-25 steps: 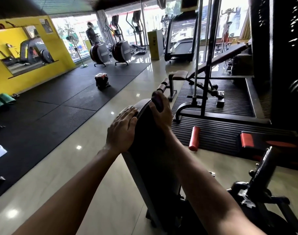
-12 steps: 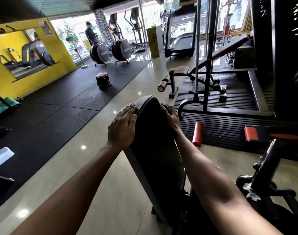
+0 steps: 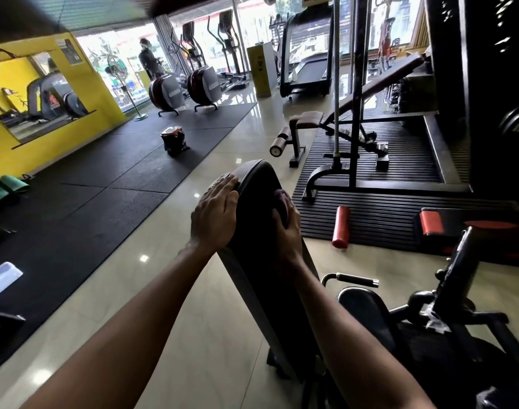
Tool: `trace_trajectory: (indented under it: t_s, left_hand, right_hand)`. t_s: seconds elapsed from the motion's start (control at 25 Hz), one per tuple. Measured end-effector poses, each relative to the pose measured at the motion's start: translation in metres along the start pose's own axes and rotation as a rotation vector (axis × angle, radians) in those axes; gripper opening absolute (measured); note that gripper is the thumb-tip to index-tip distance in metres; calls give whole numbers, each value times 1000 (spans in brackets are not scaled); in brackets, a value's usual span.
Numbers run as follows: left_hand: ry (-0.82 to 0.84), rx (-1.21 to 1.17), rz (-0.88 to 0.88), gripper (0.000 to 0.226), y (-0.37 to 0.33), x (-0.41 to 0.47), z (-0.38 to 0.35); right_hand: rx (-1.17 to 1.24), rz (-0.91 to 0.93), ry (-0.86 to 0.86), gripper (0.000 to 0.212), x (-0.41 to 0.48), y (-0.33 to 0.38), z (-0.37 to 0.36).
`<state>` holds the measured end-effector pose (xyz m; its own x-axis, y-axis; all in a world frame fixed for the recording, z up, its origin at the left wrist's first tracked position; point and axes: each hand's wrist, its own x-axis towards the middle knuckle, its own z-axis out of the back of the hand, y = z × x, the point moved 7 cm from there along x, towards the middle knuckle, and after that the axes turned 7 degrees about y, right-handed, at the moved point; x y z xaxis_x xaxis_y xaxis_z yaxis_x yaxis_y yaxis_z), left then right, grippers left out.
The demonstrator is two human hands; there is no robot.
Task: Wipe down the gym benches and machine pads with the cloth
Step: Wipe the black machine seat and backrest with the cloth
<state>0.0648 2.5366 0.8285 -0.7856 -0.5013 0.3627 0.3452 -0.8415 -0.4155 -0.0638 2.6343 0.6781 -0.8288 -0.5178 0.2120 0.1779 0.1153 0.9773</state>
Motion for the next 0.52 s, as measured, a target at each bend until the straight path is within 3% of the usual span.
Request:
trace_trajectory:
  t_s: [0.12,0.24,0.36,0.44,0.52]
  left_hand:
    - [-6,1,0,58,-1,0,1]
    - [-6,2,-3,58,0,1,0]
    - [-1,11,-9,57,-1,0,0]
    - [4,12,-7,57,0,0,0]
    - [13,10,-7,58,0,1,-1]
  right_hand:
    - [-18,-52,2,68,13,38,-1]
    - [-74,193,1,54,-39,75,-22]
    - [-172,344,43,51,-91,49,-29]
    - [-165,230,47,53,-79,14,-16]
    - [-42,-11,1,54,-51,-7,-2]
